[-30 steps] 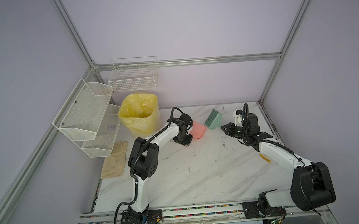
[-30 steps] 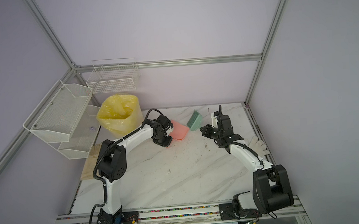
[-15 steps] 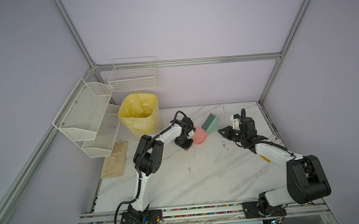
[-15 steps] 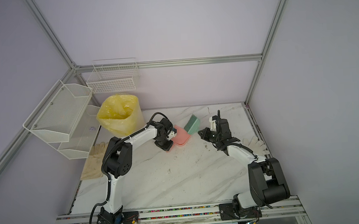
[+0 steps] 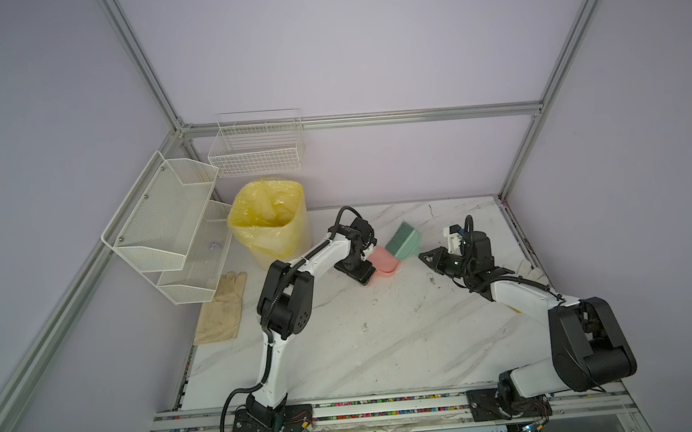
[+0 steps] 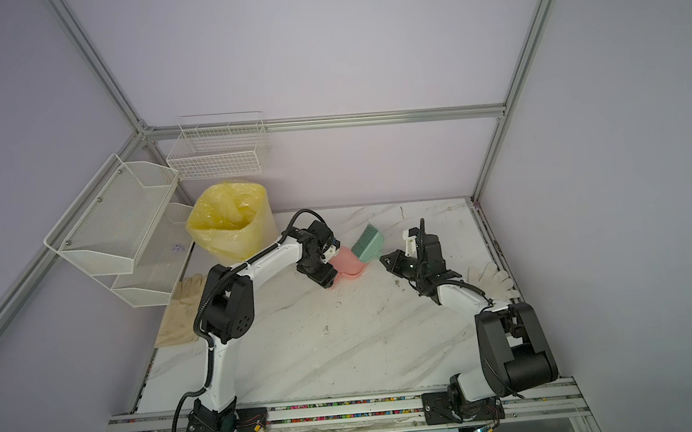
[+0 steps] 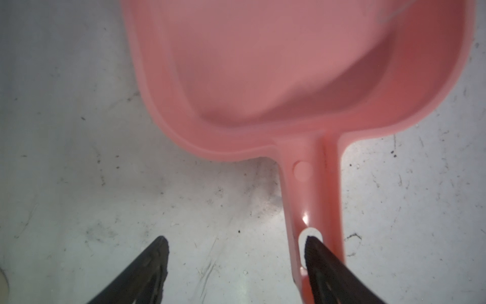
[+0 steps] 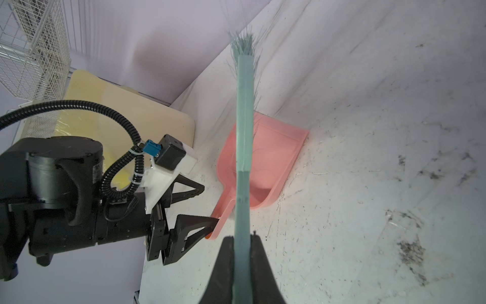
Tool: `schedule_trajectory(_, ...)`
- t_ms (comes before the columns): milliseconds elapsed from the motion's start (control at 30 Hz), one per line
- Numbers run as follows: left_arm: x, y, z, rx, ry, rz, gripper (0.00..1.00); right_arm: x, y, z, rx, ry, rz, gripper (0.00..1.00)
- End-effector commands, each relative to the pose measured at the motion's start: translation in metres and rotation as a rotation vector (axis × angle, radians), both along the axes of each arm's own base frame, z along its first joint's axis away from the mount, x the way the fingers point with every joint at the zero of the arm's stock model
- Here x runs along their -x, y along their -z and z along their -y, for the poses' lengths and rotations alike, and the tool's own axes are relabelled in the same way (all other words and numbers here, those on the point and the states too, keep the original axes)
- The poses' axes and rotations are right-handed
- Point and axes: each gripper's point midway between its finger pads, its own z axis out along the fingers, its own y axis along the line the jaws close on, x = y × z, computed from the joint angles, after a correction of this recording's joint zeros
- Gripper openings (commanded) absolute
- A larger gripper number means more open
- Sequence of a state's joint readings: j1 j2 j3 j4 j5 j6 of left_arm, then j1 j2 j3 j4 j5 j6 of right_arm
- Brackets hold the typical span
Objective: Sweep away the paper scraps from the table
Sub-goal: 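Release the dustpan with the left gripper while the right lays the brush on it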
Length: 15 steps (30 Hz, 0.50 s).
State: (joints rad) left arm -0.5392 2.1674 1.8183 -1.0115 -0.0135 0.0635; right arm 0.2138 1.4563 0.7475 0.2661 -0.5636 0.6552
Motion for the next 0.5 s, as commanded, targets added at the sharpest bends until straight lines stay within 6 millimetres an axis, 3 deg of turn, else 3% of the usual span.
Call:
schedule_trajectory(0,-0.019,-0.070,0.003,0.046,-0.027,0.172,0.87,-0.005,-0.002,-0.006,-0.043,-0.025,0.022,0.00)
schedule_trajectory(33,-0.019,-0.074,0.000,0.041,-0.033,0.181,0.95,-0.005,0.002,-0.007,-0.048,-0.030,0.011,0.00)
schedule_trajectory(100,-0.019,-0.078,-0.007,0.019,-0.051,0.204,0.98,-0.007,0.007,-0.010,-0.060,-0.037,-0.003,0.00)
schedule_trajectory(400,-0.008,-0.080,-0.033,-0.048,-0.142,0.239,1.00,-0.012,0.041,-0.013,-0.062,-0.039,-0.089,0.00)
schedule_trajectory(467,-0.004,-0.083,-0.036,-0.041,-0.169,0.244,1.00,-0.012,0.048,-0.014,-0.062,-0.044,-0.108,0.07)
